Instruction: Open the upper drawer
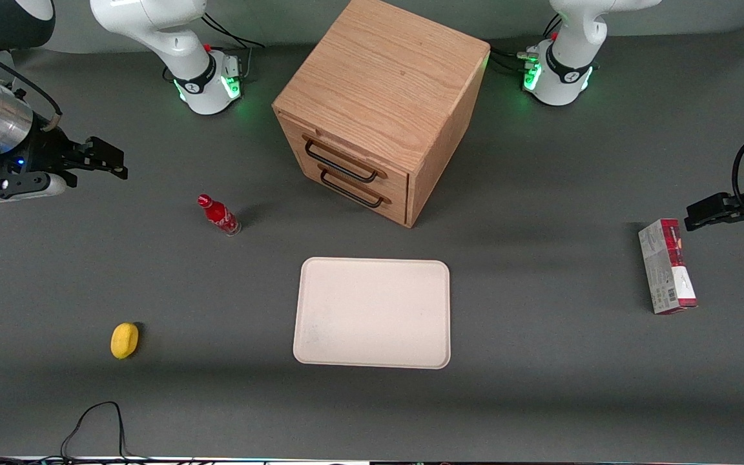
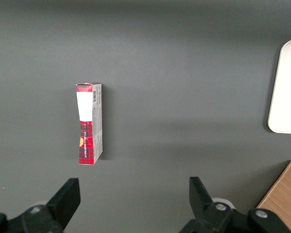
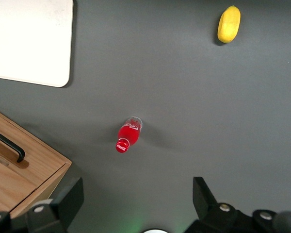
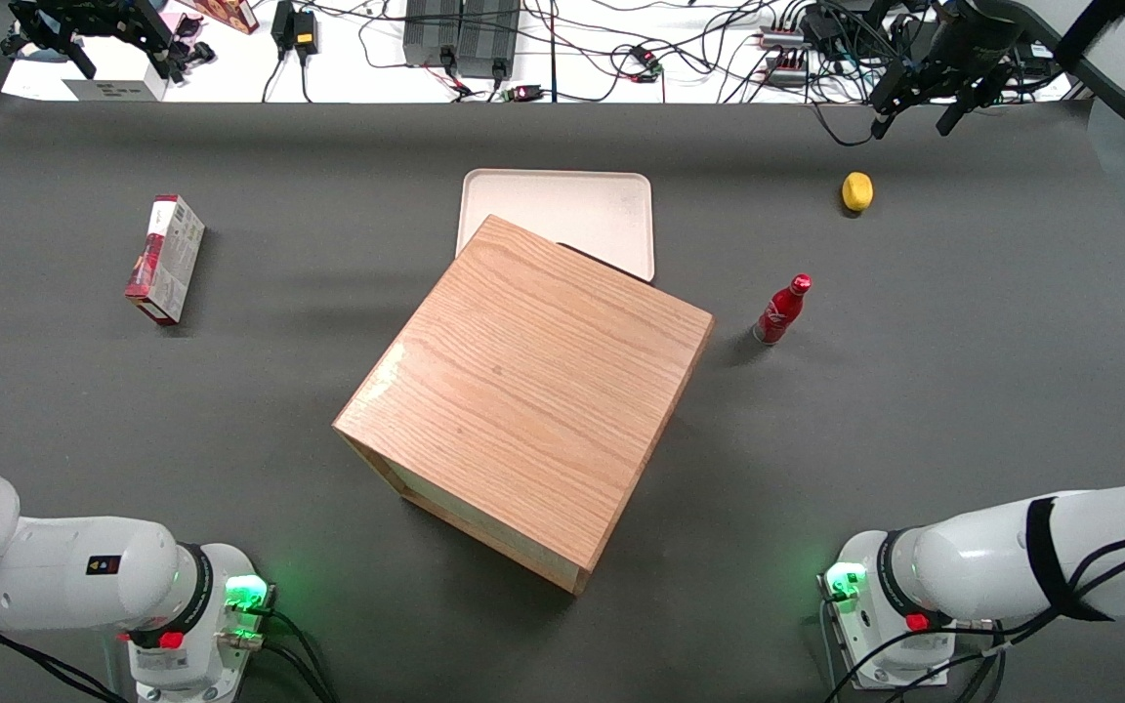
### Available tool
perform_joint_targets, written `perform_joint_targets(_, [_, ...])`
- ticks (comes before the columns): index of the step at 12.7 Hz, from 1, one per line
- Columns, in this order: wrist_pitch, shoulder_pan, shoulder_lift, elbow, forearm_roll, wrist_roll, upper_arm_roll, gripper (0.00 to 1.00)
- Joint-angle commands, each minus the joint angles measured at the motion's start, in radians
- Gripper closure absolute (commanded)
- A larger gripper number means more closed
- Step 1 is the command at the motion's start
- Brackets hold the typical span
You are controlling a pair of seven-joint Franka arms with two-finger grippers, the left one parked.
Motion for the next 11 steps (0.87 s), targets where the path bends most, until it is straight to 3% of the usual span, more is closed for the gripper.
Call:
perform_joint_targets(1, [-0.006,0.002,-0.014,-0.013,0.005,0.013,-0.006,0.00])
perform_joint_targets(11, [-0.014,0.012,0.072,0.089,0.009,0.004,0.026,0.00])
